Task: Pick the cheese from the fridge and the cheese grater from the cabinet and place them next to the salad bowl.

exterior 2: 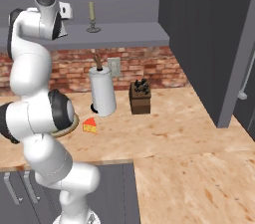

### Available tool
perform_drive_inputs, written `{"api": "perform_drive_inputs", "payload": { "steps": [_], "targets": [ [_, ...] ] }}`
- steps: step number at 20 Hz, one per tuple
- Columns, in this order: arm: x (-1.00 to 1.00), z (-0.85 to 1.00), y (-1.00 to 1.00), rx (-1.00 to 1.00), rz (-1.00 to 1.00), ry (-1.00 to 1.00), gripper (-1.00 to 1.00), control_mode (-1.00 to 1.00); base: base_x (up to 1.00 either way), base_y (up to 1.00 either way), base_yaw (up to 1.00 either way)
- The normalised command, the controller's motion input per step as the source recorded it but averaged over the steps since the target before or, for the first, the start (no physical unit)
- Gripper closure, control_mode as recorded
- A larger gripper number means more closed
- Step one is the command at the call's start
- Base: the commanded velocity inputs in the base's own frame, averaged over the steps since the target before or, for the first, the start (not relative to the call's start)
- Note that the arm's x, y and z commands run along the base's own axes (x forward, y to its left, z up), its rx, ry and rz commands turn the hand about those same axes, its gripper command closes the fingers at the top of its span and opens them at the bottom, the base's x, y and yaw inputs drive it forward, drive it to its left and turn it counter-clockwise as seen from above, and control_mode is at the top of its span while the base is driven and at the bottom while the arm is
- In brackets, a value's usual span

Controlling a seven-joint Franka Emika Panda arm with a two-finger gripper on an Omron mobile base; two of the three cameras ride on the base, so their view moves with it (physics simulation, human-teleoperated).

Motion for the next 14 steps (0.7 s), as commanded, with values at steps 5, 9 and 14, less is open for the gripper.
{"api": "perform_drive_inputs", "payload": {
  "steps": [5,9,14],
  "targets": [
    [0.01,-0.06,0.00,0.00,0.00,-0.04,-1.00,-1.00,0.00,0.00,0.00],
    [0.06,-0.13,0.02,0.00,-0.01,-0.05,-1.00,-1.00,0.00,0.00,0.00],
    [0.10,-0.10,0.01,0.00,-0.01,-0.02,-1.00,-1.00,0.00,0.00,0.00]
  ]
}}
